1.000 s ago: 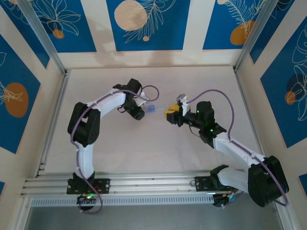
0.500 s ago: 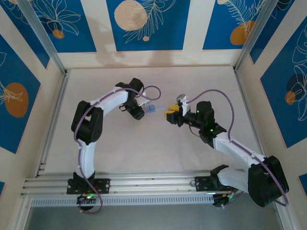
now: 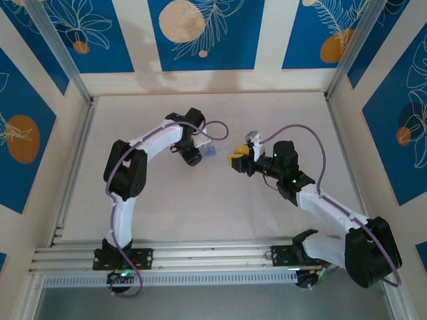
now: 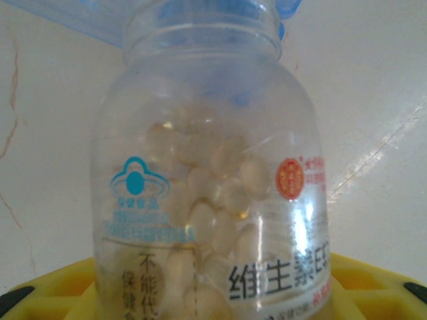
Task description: Sort the pills into containers
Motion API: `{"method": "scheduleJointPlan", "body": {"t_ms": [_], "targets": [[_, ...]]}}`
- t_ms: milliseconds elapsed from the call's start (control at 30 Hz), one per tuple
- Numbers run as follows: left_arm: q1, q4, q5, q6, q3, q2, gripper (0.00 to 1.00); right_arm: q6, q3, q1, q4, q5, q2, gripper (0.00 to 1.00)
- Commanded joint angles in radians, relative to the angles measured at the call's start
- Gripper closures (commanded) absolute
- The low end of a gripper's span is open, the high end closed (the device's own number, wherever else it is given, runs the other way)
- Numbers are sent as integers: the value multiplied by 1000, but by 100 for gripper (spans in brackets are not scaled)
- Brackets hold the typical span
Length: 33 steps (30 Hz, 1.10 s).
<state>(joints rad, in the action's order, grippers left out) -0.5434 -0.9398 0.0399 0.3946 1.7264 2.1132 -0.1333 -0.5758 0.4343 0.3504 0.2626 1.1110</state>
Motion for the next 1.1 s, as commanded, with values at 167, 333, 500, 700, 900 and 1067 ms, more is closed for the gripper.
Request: {"method": "scheduleJointPlan", "body": {"t_ms": [167, 333, 500, 700, 900, 1067], "targets": [[-30, -64, 111, 66, 50, 34, 100, -10, -28, 2, 0, 13, -13, 100], [-49, -74, 151, 90, 72, 39, 100, -11, -27, 1, 1, 15, -14, 100], [-50, -82, 165, 95, 75, 44, 100, -11, -27, 1, -2, 17, -14, 100], [-50, -57, 177, 84, 53, 35, 100, -13, -29, 3, -4, 21, -15, 100], [-50, -42, 172, 77, 34, 25, 100, -12, -29, 5, -7, 23, -14, 100], [-42, 56, 158, 54, -47, -37, 100, -11, -30, 6, -7, 23, -13, 100]]}}
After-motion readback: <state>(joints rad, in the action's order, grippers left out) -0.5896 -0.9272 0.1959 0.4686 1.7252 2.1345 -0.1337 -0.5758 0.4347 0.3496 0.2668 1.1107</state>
